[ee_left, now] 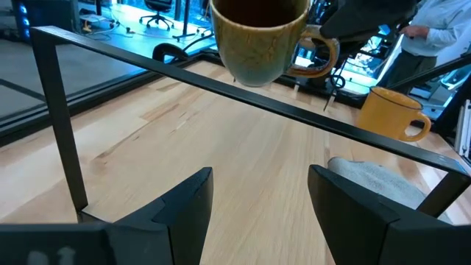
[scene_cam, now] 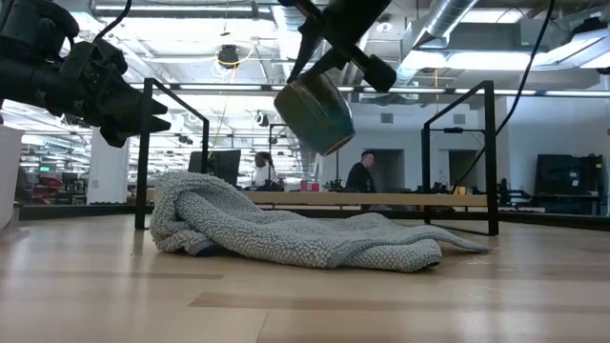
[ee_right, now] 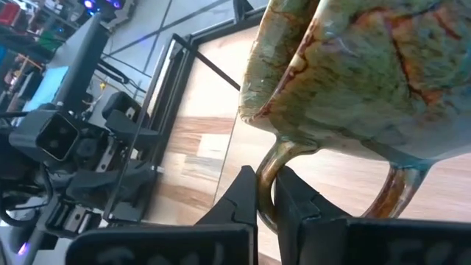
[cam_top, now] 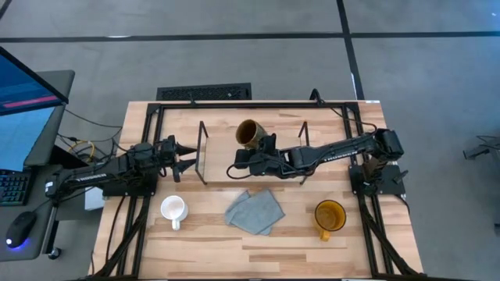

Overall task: Stack small to large cups/mugs on shelf
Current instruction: Put the brown mug on the shelf

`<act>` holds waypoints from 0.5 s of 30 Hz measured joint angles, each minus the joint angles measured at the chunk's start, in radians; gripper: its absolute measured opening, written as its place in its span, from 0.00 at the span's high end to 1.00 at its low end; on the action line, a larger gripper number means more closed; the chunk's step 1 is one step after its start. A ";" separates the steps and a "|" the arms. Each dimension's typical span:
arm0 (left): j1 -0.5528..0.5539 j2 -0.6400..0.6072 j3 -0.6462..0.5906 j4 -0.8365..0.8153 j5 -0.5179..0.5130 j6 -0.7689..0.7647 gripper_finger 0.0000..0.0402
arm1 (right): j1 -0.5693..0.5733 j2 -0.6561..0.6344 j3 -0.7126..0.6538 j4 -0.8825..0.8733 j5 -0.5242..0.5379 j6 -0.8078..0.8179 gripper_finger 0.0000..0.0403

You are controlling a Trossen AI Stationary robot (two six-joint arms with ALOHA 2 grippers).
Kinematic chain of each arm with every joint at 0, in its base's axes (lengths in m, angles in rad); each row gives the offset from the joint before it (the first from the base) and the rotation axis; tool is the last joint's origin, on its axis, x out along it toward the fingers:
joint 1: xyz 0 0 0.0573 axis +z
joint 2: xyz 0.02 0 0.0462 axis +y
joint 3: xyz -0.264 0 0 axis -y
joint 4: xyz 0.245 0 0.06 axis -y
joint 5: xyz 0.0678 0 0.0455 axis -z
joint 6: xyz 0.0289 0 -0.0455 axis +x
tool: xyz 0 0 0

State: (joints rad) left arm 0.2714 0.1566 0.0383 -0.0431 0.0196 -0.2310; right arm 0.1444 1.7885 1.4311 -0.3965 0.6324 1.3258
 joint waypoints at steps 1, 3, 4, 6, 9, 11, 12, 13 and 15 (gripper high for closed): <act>0.000 0.000 0.000 0.000 0.000 0.000 0.47 | -0.003 0.000 0.000 0.001 -0.006 0.001 0.92; 0.000 0.000 0.000 -0.001 0.000 0.000 0.47 | -0.003 0.000 0.000 0.010 -0.009 0.001 0.92; 0.000 0.000 0.000 -0.001 0.000 0.000 0.47 | -0.003 0.000 0.000 0.013 -0.008 0.000 0.92; 0.000 0.000 0.000 -0.001 0.000 -0.001 0.47 | -0.003 0.000 0.000 0.014 -0.008 -0.007 0.92; 0.000 0.000 0.000 -0.002 0.000 -0.001 0.47 | -0.003 0.000 0.000 0.016 -0.008 -0.016 0.92; 0.000 0.000 0.000 -0.002 0.000 -0.002 0.47 | -0.003 0.000 0.000 0.016 -0.009 -0.018 0.92; 0.000 0.000 0.000 -0.002 0.000 -0.003 0.47 | -0.003 0.000 0.000 0.016 -0.011 -0.018 0.92; 0.000 0.000 0.000 -0.003 0.000 -0.005 0.47 | -0.003 0.000 0.000 0.016 -0.011 -0.018 0.92; 0.000 0.000 0.000 -0.003 0.000 -0.005 0.47 | -0.003 0.000 0.000 0.016 -0.011 -0.018 0.92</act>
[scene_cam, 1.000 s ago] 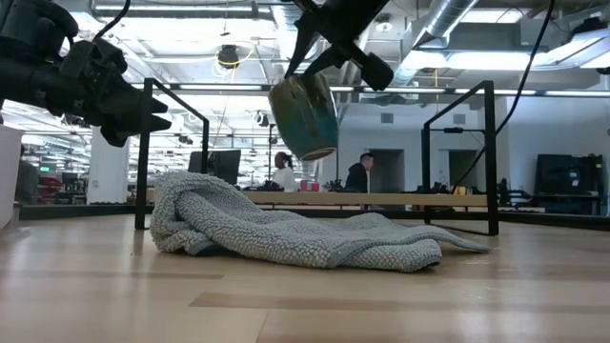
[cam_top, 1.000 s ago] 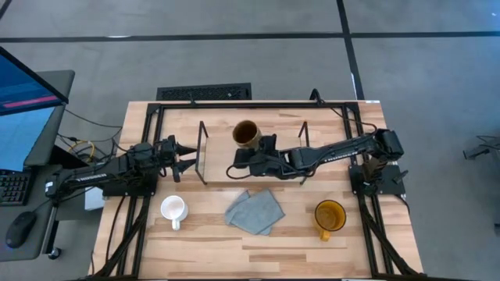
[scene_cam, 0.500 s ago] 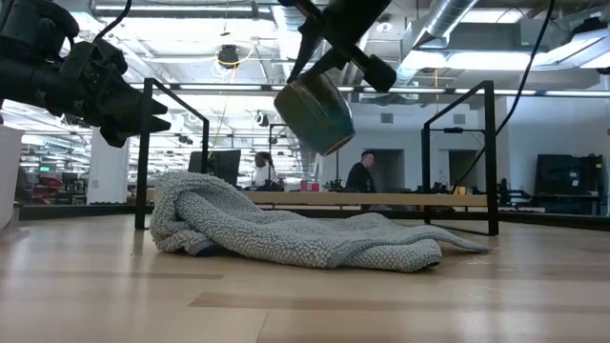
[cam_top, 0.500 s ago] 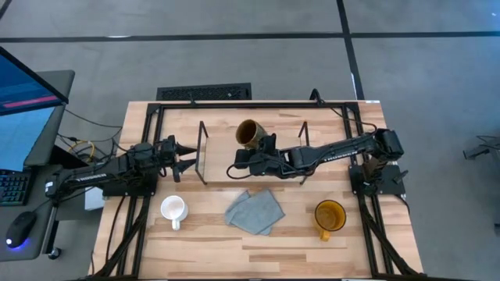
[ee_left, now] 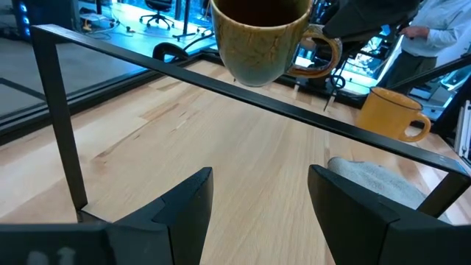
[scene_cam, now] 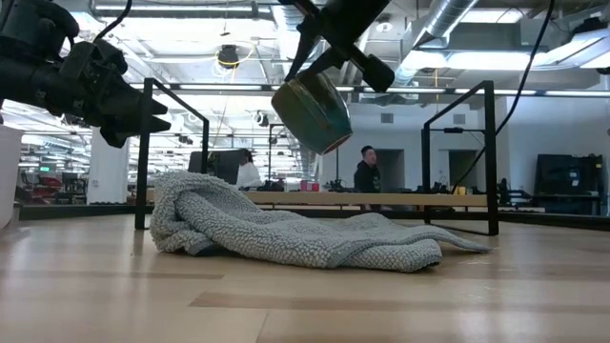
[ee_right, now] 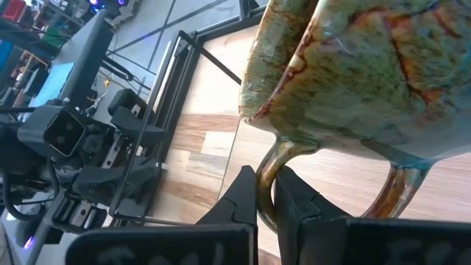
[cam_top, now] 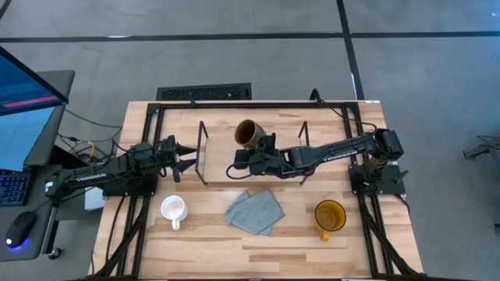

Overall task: Stack small to large cups/mugs on shelf
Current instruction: Put the brown mug on the shelf

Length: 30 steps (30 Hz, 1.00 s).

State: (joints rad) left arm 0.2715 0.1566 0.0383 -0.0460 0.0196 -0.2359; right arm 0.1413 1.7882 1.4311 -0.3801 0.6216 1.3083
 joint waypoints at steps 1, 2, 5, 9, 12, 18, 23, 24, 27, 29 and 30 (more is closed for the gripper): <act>0.000 0.000 0.000 0.000 0.000 0.000 0.47 | 0.000 0.000 0.000 0.000 0.000 0.000 0.92; 0.000 0.000 0.000 0.000 0.000 0.000 0.47 | 0.000 0.000 0.000 0.000 0.000 -0.002 0.92; 0.000 0.000 0.000 0.000 0.000 0.000 0.47 | 0.000 0.000 0.000 0.000 -0.004 -0.007 0.92; 0.000 0.000 0.000 -0.001 0.000 0.001 0.47 | 0.000 0.000 0.000 0.000 -0.020 0.000 0.92; 0.000 0.000 0.000 -0.001 0.000 0.001 0.47 | 0.000 0.000 0.000 0.005 -0.021 0.000 0.92; 0.000 0.000 0.000 -0.001 0.000 -0.050 0.47 | 0.000 0.000 0.000 0.044 -0.020 -0.008 0.92; 0.000 0.000 0.000 -0.001 0.000 -0.062 0.47 | 0.013 0.000 -0.078 0.120 -0.007 0.022 0.92; 0.000 0.000 -0.001 -0.001 0.000 -0.062 0.47 | 0.019 0.000 -0.098 0.135 -0.006 0.038 0.92; 0.000 0.000 -0.001 -0.001 0.000 -0.063 0.47 | 0.039 0.000 -0.145 0.228 0.006 0.056 0.92; 0.000 0.000 -0.001 -0.001 0.000 -0.063 0.47 | 0.050 0.000 -0.169 0.281 0.011 0.057 0.92; 0.000 0.000 -0.001 -0.001 0.000 -0.063 0.47 | 0.056 0.000 -0.179 0.299 0.021 0.050 0.92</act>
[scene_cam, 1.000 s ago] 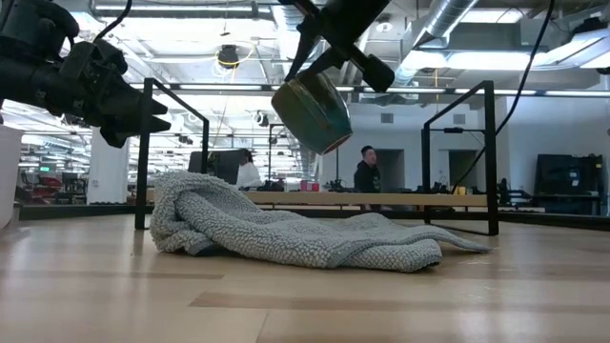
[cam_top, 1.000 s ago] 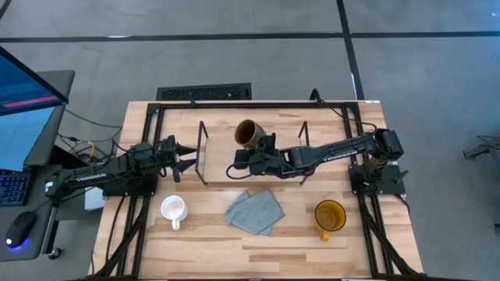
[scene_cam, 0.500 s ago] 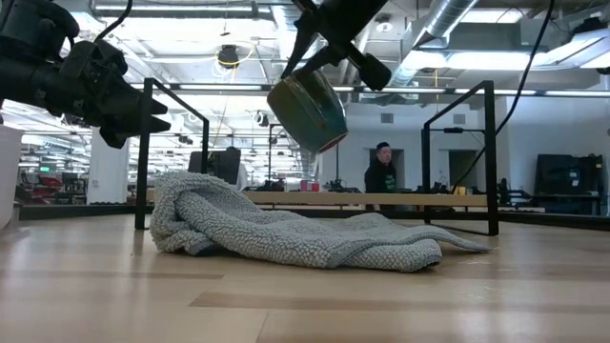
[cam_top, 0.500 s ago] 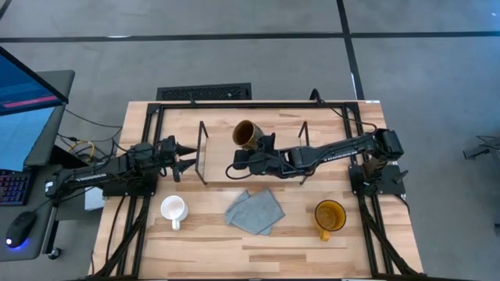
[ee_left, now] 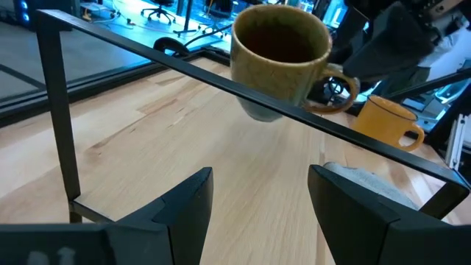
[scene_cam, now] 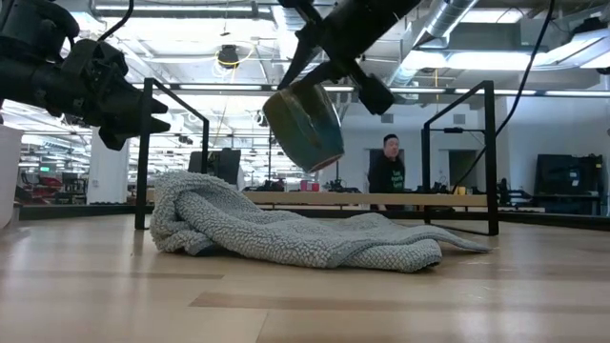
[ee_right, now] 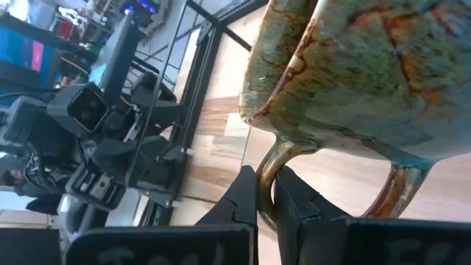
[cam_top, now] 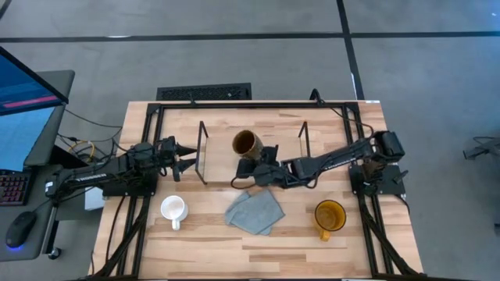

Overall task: Stack small to large cups/mugs on shelf
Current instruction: Put the brown mug on the shelf

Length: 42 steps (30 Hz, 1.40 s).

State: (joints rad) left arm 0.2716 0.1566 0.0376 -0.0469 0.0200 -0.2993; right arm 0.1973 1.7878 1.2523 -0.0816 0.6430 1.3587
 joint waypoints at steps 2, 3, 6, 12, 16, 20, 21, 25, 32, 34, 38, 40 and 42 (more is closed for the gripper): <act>0.000 0.000 0.000 0.000 0.000 0.000 0.47 | 0.009 0.000 -0.019 0.031 0.037 -0.013 0.92; 0.000 0.000 0.000 0.000 0.000 0.000 0.47 | 0.013 0.000 -0.029 0.048 0.057 -0.016 0.92; 0.000 0.000 0.000 0.000 0.000 -0.002 0.47 | 0.029 0.000 -0.076 0.121 0.114 0.002 0.92; 0.000 0.000 0.000 0.000 0.000 -0.011 0.47 | 0.066 0.000 -0.227 0.484 0.194 -0.017 0.92; 0.000 0.000 0.000 0.000 0.000 -0.011 0.47 | 0.071 0.000 -0.293 0.618 0.226 -0.022 0.92; 0.000 0.000 0.000 0.000 0.000 -0.012 0.47 | 0.071 0.000 -0.323 0.659 0.228 -0.028 0.92; 0.000 0.000 0.000 0.000 0.000 -0.012 0.47 | 0.071 0.000 -0.329 0.673 0.229 -0.036 0.92; 0.000 0.000 0.000 0.000 0.000 -0.012 0.47 | 0.074 0.000 -0.361 0.739 0.243 -0.049 0.92; 0.000 0.000 -0.001 0.000 0.000 -0.012 0.47 | 0.100 0.000 -0.406 0.781 0.294 0.019 0.92; 0.000 0.000 -0.001 0.000 0.000 -0.012 0.47 | 0.108 0.000 -0.407 0.790 0.295 0.023 0.92; 0.000 0.000 -0.001 0.000 0.000 -0.012 0.47 | 0.110 0.000 -0.418 0.774 0.301 0.056 0.92; 0.000 0.000 -0.001 0.000 0.000 -0.012 0.47 | 0.110 0.000 -0.417 0.732 0.300 0.094 0.92; 0.000 0.000 -0.001 -0.001 0.000 -0.012 0.47 | 0.113 0.000 -0.418 0.690 0.301 0.127 0.92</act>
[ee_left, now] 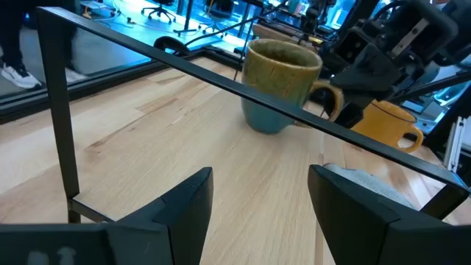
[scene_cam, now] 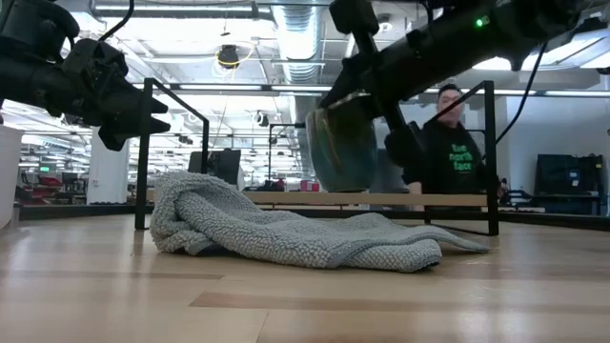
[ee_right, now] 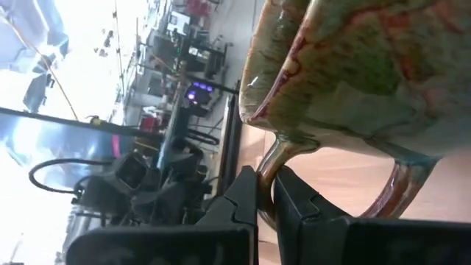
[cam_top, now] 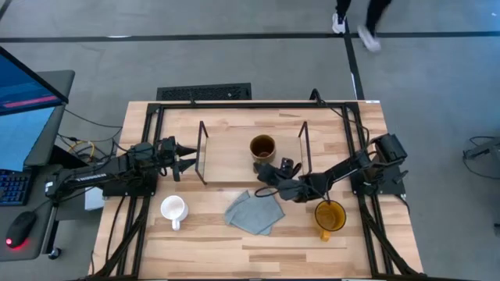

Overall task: Stack small to large cups/mugs on shelf
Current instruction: Put the brown mug on the shelf

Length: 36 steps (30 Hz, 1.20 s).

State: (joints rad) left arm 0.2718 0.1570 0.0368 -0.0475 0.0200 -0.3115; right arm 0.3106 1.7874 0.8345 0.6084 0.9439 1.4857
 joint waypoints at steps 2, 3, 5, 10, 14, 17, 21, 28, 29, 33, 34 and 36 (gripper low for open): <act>0.000 0.000 0.000 0.000 0.000 0.000 0.47 | 0.004 0.000 0.001 -0.019 -0.002 0.019 0.92; 0.000 0.000 0.000 0.000 0.000 0.000 0.47 | 0.004 0.000 0.001 -0.032 -0.011 0.025 0.92; 0.000 0.000 0.000 0.000 0.000 0.000 0.47 | 0.005 0.000 0.001 -0.039 -0.030 0.026 0.93; 0.000 0.000 0.000 0.000 0.000 0.000 0.47 | 0.010 -0.001 0.002 -0.047 -0.050 0.028 0.93; 0.000 0.000 0.000 0.000 0.000 0.000 0.47 | 0.010 -0.001 0.002 -0.047 -0.052 0.033 0.93; 0.000 0.000 0.000 0.000 0.000 0.000 0.47 | 0.010 -0.001 0.002 -0.047 -0.052 0.033 0.87; 0.000 0.000 0.000 0.000 -0.002 -0.011 0.47 | 0.010 -0.001 0.002 -0.050 -0.053 0.034 0.75; 0.000 0.000 0.000 0.000 -0.004 -0.011 0.47 | 0.009 -0.001 0.002 -0.048 -0.054 0.034 0.65; 0.000 0.000 0.000 0.000 -0.005 -0.011 0.47 | 0.009 -0.001 0.002 -0.048 -0.054 0.034 0.65; 0.000 0.000 0.000 0.000 -0.005 -0.011 0.47 | 0.009 -0.001 0.002 -0.038 -0.054 0.034 0.63; 0.000 0.000 0.000 0.000 -0.005 -0.011 0.47 | 0.010 -0.001 0.002 -0.026 -0.055 0.034 0.63; 0.000 0.000 0.000 0.000 -0.005 -0.011 0.47 | 0.015 -0.001 0.002 0.004 -0.056 0.033 0.63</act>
State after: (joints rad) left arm 0.2716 0.1566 0.0364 -0.0471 0.0149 -0.3229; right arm 0.3256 1.7866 0.8360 0.6122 0.8876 1.5185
